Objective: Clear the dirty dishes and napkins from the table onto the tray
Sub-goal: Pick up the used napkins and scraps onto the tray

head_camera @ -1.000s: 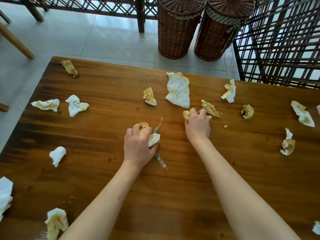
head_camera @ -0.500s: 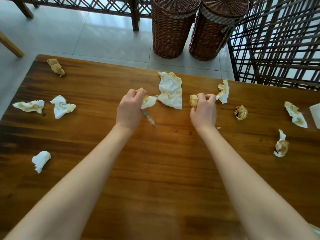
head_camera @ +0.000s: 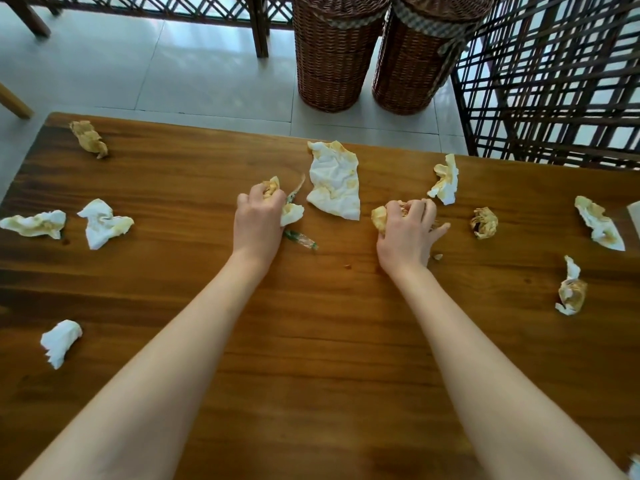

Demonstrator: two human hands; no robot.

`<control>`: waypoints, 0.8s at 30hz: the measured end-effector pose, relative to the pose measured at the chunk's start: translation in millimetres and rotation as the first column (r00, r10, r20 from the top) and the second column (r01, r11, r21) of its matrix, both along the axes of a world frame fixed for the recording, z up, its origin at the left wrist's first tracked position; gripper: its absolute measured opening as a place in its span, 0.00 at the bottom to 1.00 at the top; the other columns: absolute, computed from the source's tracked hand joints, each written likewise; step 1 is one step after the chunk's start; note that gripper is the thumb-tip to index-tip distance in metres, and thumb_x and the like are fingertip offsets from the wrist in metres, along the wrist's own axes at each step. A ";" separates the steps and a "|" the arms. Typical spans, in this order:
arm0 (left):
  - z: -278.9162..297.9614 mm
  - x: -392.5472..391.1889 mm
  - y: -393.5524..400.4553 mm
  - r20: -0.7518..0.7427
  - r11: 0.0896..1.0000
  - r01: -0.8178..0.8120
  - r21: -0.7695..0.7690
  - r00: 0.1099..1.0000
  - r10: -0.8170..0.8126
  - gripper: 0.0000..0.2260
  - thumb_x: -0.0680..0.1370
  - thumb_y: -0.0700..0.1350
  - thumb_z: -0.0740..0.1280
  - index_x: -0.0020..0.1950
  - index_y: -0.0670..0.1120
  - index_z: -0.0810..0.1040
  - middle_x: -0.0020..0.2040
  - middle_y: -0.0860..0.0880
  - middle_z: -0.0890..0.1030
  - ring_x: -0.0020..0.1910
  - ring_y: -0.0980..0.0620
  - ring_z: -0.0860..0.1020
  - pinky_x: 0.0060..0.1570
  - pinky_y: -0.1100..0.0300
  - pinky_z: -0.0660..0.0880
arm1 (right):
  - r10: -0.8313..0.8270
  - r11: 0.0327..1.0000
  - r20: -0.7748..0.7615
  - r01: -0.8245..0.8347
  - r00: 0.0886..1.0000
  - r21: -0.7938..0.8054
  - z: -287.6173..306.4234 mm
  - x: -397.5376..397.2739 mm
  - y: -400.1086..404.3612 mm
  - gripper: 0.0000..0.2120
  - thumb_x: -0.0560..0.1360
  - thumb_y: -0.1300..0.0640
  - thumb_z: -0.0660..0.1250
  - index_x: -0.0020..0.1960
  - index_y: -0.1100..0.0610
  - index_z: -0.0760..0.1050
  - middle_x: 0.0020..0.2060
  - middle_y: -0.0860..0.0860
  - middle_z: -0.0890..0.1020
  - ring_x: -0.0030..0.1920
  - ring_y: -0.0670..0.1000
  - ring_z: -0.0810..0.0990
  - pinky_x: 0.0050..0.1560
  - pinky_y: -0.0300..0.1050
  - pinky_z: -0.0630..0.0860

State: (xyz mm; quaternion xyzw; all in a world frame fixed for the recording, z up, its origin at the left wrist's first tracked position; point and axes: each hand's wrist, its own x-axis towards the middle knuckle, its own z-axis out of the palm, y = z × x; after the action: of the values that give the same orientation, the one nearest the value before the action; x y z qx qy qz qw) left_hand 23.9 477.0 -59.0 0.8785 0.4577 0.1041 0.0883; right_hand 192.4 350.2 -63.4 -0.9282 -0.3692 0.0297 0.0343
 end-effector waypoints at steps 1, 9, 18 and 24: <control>1.3 -0.4 -1.8 0.005 1.000 0.000 0.003 1.000 0.000 0.11 0.77 0.34 0.63 0.59 0.40 0.77 0.59 0.36 0.75 0.48 0.38 0.74 0.47 0.52 0.74 | 0.005 1.000 -0.023 -0.005 1.000 0.012 -0.7 0.2 0.1 0.15 0.76 0.61 0.64 0.61 0.54 0.69 0.63 0.59 0.67 0.70 0.61 0.58 0.65 0.72 0.55; 12.5 -14.8 -9.4 -0.005 0.999 0.014 -0.048 1.000 -0.015 0.14 0.77 0.31 0.61 0.60 0.40 0.75 0.52 0.37 0.75 0.45 0.38 0.75 0.44 0.50 0.75 | 0.015 0.995 -0.088 -0.006 0.996 0.100 9.5 1.7 -10.2 0.12 0.76 0.68 0.60 0.56 0.56 0.71 0.58 0.57 0.68 0.57 0.59 0.68 0.55 0.53 0.68; 71.1 -35.2 -43.4 0.111 0.997 0.029 -0.073 0.994 -0.021 0.16 0.73 0.30 0.67 0.59 0.43 0.76 0.51 0.40 0.76 0.46 0.41 0.76 0.41 0.58 0.70 | 0.016 0.969 -0.140 0.019 0.990 0.248 73.8 -31.3 -33.3 0.12 0.75 0.69 0.62 0.55 0.57 0.75 0.58 0.57 0.69 0.58 0.57 0.67 0.54 0.48 0.71; 114.5 -56.7 -89.1 0.180 0.993 0.096 -0.063 0.980 -0.083 0.17 0.73 0.29 0.67 0.59 0.43 0.76 0.50 0.41 0.77 0.45 0.42 0.77 0.41 0.59 0.69 | 0.017 0.947 -0.176 0.040 0.984 0.317 106.8 -84.8 -68.9 0.13 0.74 0.67 0.65 0.56 0.55 0.76 0.57 0.56 0.70 0.56 0.56 0.69 0.50 0.41 0.68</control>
State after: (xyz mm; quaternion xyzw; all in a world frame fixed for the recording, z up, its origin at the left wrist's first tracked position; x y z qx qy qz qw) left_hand -32.8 387.9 55.6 0.8818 0.4115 0.1615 0.1645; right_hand 107.7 281.3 43.4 -0.9062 -0.3591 0.0513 0.2170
